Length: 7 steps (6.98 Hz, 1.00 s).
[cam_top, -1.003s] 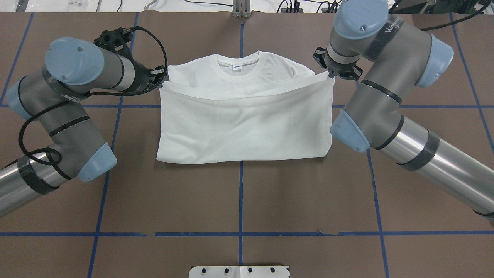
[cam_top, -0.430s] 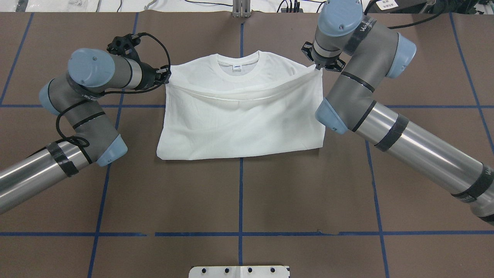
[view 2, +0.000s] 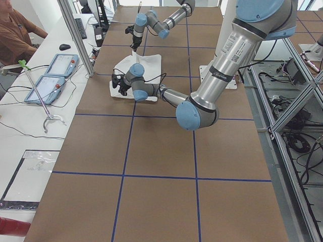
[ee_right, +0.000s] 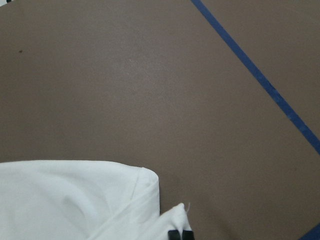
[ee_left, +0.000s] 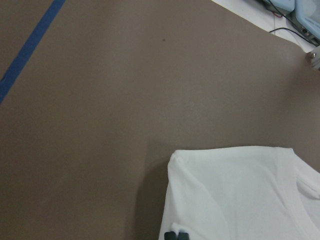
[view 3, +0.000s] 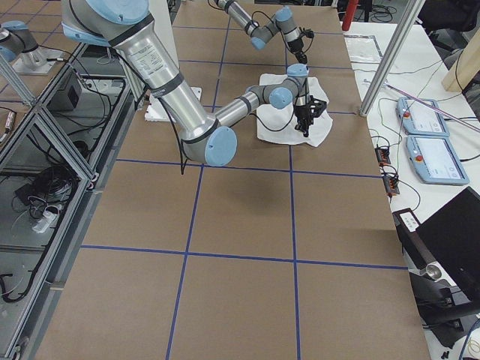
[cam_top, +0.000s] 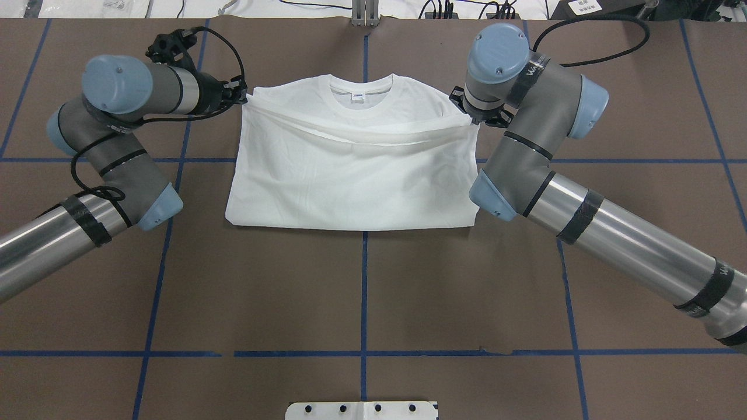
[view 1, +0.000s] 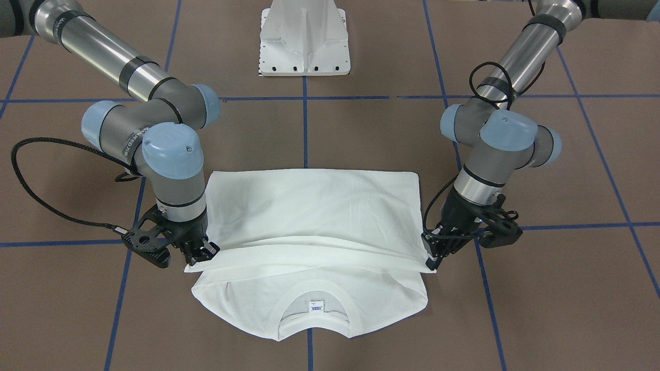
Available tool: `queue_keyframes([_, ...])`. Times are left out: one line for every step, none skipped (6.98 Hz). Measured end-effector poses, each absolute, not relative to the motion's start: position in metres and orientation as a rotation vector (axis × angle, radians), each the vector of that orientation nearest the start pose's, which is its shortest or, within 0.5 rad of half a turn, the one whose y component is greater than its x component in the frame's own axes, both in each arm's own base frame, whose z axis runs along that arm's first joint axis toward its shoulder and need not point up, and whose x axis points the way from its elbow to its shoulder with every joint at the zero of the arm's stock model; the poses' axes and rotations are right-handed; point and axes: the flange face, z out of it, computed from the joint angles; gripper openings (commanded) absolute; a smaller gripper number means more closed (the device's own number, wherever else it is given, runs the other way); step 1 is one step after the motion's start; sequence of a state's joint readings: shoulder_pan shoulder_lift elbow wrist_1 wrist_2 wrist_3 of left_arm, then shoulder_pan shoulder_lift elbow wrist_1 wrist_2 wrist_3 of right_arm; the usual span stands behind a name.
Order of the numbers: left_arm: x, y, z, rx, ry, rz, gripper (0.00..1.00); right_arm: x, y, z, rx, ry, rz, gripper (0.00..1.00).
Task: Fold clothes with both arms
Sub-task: 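Lay the hem down near the collar and open both grippers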
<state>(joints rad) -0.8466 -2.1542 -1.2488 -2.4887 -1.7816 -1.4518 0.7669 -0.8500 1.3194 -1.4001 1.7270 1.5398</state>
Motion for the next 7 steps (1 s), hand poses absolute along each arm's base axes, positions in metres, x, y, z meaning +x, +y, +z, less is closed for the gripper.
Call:
queue_keyframes([0.399,-0.637,0.362,0.383,1.14,-0.521,0.0,-0.475,-0.618,0.328,0.12,-0.665,0.658,0.0])
queue_keyframes([0.4,-0.641,0.366,0.376,1.132,-0.523,0.03,-0.476,-0.618,0.329,0.124,-0.667,0.657,0.0])
queue_keyframes([0.407,-0.646,0.368,0.366,1.122,-0.526,0.07,-0.475,-0.618,0.329,0.126,-0.67,0.653,0.0])
queue_keyframes([0.415,-0.653,0.368,0.359,1.115,-0.528,0.14,-0.474,-0.618,0.328,0.128,-0.673,0.65,0.0])
queue_keyframes([0.418,-0.657,0.367,0.356,1.111,-0.53,0.36,-0.474,-0.618,0.327,0.128,-0.676,0.65,0.3])
queue_keyframes([0.419,-0.659,0.369,0.353,1.108,-0.532,0.42,-0.473,-0.619,0.325,0.13,-0.679,0.654,0.34])
queue_keyframes([0.419,-0.66,0.371,0.353,1.109,-0.534,0.43,-0.468,-0.623,0.32,0.133,-0.688,0.662,0.35])
